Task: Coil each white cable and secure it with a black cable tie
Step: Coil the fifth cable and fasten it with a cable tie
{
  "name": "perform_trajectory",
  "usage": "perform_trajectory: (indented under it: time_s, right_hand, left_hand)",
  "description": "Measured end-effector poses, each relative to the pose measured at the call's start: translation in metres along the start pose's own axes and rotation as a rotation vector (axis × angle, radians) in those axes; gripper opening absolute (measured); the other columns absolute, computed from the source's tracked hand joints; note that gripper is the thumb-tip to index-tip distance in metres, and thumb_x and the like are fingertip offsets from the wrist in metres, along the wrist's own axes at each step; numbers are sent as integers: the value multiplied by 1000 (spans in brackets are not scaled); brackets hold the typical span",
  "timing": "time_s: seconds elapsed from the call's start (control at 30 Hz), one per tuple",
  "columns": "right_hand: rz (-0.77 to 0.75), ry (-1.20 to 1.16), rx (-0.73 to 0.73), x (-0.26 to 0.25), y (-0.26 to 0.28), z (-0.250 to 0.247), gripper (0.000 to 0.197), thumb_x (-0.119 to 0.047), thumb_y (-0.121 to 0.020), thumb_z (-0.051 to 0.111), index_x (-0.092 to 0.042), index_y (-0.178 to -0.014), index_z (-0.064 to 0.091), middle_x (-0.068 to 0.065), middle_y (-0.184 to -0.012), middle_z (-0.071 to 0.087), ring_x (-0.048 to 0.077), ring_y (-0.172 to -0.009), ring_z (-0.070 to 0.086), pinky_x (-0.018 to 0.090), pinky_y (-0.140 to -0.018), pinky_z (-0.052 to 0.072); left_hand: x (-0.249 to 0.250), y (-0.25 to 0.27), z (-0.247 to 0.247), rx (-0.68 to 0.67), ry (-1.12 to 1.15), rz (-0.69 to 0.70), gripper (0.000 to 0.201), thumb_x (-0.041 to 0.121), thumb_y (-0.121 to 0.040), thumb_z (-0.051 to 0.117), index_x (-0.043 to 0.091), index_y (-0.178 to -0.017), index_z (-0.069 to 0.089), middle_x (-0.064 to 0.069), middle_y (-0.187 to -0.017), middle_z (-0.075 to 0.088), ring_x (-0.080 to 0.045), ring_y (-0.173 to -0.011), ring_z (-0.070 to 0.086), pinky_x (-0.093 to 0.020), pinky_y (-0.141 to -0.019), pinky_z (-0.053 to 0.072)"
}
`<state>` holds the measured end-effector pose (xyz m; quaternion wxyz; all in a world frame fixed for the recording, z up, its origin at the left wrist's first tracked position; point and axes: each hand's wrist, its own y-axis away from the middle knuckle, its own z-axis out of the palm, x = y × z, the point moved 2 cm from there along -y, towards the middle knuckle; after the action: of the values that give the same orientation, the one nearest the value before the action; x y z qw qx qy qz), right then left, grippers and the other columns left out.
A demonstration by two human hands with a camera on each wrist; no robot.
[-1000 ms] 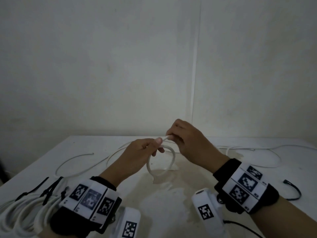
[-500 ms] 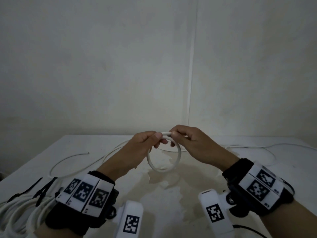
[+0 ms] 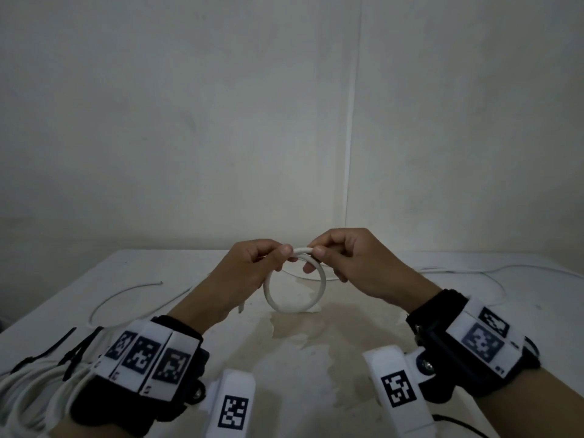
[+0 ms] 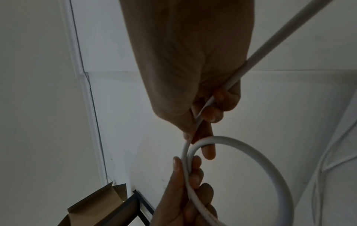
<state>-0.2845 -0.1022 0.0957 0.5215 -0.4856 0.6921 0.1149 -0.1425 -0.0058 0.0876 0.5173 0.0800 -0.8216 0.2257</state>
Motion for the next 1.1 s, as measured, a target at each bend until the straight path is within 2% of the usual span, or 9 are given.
perform_trajectory:
  time_s: [0.17, 0.23, 0.3, 0.5, 0.7, 0.83, 0.93, 1.03, 1.1]
  right_hand:
    - [21, 15, 38, -3, -1, -1, 13, -11, -92, 53, -10, -91, 66, 3, -82, 72, -7, -55, 57, 6, -58, 39]
    - [25, 35, 60, 0, -3, 1, 14, -18, -91, 56, -20, -86, 69, -7, -76, 72, 2, -75, 64, 19, -75, 49]
    - [23, 59, 96, 1, -4, 3, 15, -23, -88, 59, -26, -77, 69, -10, -68, 70, 14, -80, 63, 32, -81, 50]
    - [29, 25, 260, 5, -4, -2, 19, -23, -84, 64, -20, -66, 69, -6, -55, 67, 10, -62, 57, 24, -66, 45]
    - [12, 44, 261, 12, -4, -1, 16, -22, -84, 65, -23, -68, 68, -2, -55, 65, 17, -60, 56, 32, -66, 46]
    - [-37, 48, 303, 11, -2, -2, 17, -20, -84, 64, -24, -68, 67, 0, -56, 64, 7, -55, 56, 23, -60, 45]
    - [-86, 60, 342, 9, 1, 0, 17, -18, -84, 64, -23, -69, 67, -1, -54, 62, 4, -50, 53, 15, -53, 42]
    - [-118, 47, 365, 10, 3, 5, 14, -16, -84, 64, -19, -71, 68, -8, -50, 60, 2, -48, 54, 14, -52, 44]
    - [-141, 37, 380, 10, 4, 8, 13, -15, -83, 65, -18, -71, 68, -12, -49, 60, 2, -48, 55, 14, -53, 45]
  left_hand:
    - [2, -2, -3, 92, -53, 72, 21, 24, -87, 59, 24, -67, 65, 15, -47, 49, -2, -40, 34, -8, -43, 26]
    - [3, -2, -2, 114, -71, 108, 21, 25, -87, 59, 26, -67, 64, 17, -44, 49, -2, -38, 34, -9, -41, 26]
    - [4, -2, 0, 112, -113, 127, 20, 28, -87, 57, 27, -69, 65, 16, -46, 51, -3, -40, 35, -9, -43, 27]
    - [-5, 1, -13, 25, -66, -67, 29, 20, -96, 43, 18, -79, 67, 0, -71, 60, -5, -59, 57, -17, -63, 50]
    - [-1, 6, -21, -8, 32, -88, 28, 12, -94, 47, 21, -80, 69, 8, -60, 61, 2, -53, 55, -11, -56, 47]
    - [3, 8, -20, -77, 207, -105, 15, 10, -83, 59, 16, -79, 72, 6, -62, 65, -2, -60, 58, -13, -61, 52]
    - [-1, 9, -14, -67, 293, -116, 8, 17, -63, 67, 16, -70, 72, 2, -68, 67, -11, -67, 58, -26, -71, 53]
    - [-3, 12, -6, -75, 381, -133, 9, 10, -60, 67, 16, -55, 63, 3, -67, 69, -11, -65, 64, -29, -65, 56]
    - [2, 16, 4, -100, 407, -116, 14, 10, -57, 67, 7, -60, 54, -3, -67, 67, -14, -62, 66, -27, -58, 57]
